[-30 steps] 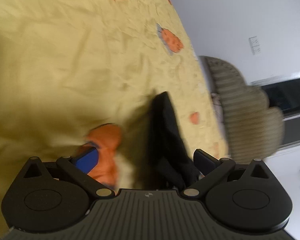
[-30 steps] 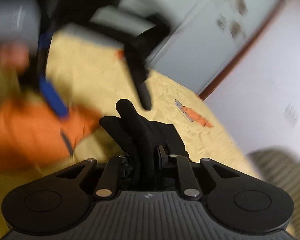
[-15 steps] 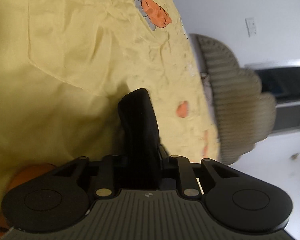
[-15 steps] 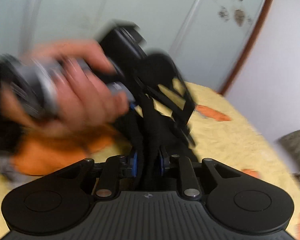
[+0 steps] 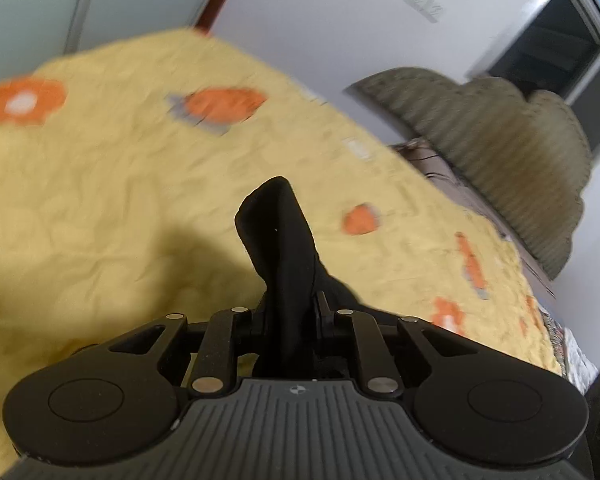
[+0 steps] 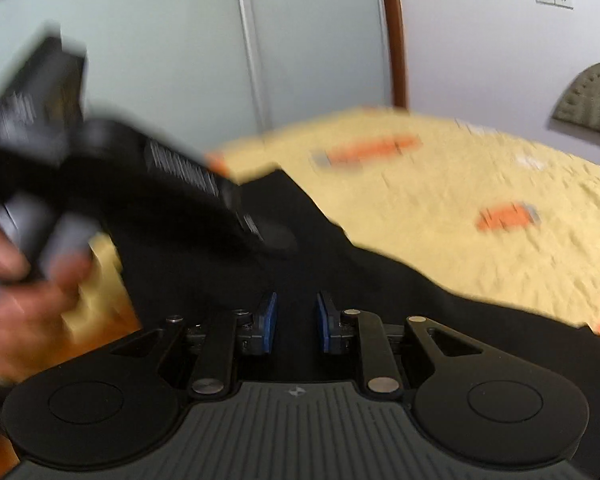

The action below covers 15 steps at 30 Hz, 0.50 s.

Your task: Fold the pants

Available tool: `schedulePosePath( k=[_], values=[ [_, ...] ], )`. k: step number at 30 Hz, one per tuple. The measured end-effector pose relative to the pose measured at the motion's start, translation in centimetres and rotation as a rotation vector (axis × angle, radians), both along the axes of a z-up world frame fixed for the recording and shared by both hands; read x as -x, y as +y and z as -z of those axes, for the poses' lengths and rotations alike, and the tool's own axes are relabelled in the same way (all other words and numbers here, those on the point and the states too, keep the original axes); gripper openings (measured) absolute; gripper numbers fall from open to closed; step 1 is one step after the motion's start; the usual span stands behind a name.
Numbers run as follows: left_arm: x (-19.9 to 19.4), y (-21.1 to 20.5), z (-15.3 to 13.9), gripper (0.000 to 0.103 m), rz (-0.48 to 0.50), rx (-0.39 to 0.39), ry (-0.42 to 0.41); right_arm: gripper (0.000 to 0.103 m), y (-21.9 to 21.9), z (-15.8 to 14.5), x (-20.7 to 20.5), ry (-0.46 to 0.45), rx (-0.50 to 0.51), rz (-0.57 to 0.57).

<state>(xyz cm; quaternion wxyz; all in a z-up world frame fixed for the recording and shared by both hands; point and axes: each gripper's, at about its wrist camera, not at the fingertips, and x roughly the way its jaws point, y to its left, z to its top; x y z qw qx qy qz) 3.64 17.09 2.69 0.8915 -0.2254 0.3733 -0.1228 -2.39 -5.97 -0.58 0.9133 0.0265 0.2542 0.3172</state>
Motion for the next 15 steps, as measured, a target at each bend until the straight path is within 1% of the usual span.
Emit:
schedulePosePath(
  k=[2,3,4,7,12,15],
  values=[
    [1.1,-1.5,-1.9,0.018,0.014,-0.009,-0.038,0.021,-0.8,-0.9,0.5,-0.019,-0.036,0.002],
    [1.8,-2.6,-2.8,0.018,0.008,-0.035,-0.060,0.020,-1.5,-1.3,1.0,-0.031,-0.065,0.010],
    [2.4,-3.5,-3.6,0.018,0.004,-0.054,-0.076,0.020,-2.2,-1.5,1.5,-0.042,-0.092,0.018],
    [4.2,-6.7,-5.3,0.019,0.015,-0.075,-0.116,0.020,-5.2,-2.3,3.2,-0.059,-0.170,0.047],
    [6.6,-13.5,-6.6,0.019,0.055,-0.097,-0.178,0.021,-11.7,-2.6,5.9,-0.061,-0.310,0.119],
    [6.7,-18.2,-6.1,0.021,0.100,-0.118,-0.183,0.021,-15.9,-2.4,8.0,-0.068,-0.336,0.192]
  ],
)
